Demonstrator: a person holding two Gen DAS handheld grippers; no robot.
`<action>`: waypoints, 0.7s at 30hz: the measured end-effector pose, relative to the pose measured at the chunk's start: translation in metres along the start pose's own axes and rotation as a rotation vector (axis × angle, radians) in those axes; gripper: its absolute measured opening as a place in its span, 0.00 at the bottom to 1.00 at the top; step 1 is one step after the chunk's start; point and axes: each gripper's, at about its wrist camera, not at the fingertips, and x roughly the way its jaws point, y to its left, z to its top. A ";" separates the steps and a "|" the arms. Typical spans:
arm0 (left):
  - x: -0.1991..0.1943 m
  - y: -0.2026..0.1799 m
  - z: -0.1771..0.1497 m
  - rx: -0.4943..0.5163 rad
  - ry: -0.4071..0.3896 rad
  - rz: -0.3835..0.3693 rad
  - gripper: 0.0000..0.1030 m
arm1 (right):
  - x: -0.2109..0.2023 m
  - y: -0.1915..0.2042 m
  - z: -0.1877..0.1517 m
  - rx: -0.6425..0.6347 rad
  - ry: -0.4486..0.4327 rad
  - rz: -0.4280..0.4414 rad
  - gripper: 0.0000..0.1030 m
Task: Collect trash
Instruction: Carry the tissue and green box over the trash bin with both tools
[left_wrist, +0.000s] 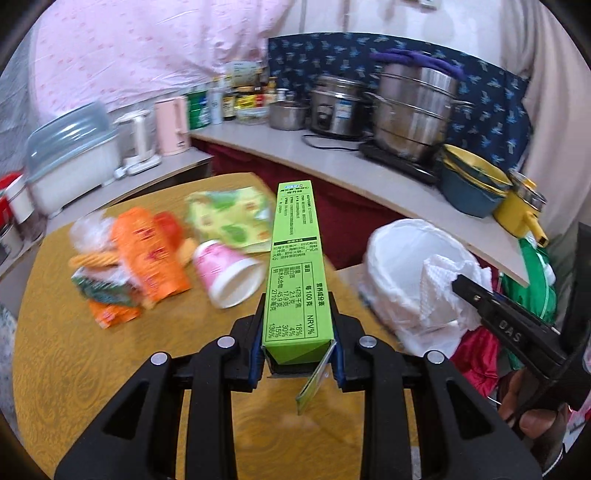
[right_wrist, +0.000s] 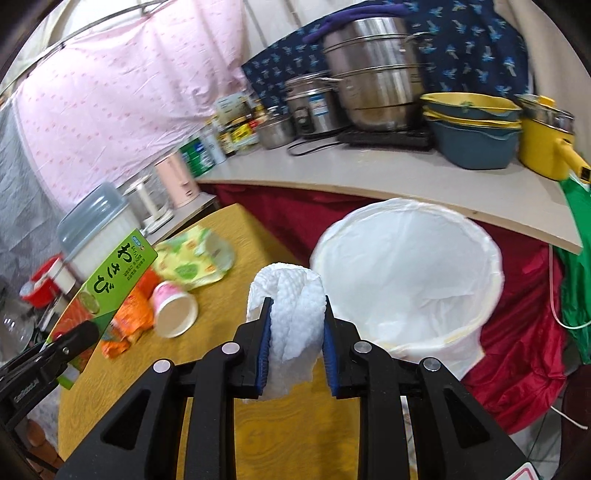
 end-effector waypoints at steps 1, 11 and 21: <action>0.006 -0.013 0.004 0.020 0.001 -0.022 0.26 | 0.001 -0.010 0.004 0.013 -0.005 -0.016 0.22; 0.092 -0.114 0.020 0.150 0.077 -0.148 0.26 | 0.029 -0.088 0.029 0.127 -0.017 -0.125 0.22; 0.146 -0.141 0.026 0.165 0.126 -0.145 0.26 | 0.066 -0.124 0.039 0.169 0.014 -0.153 0.22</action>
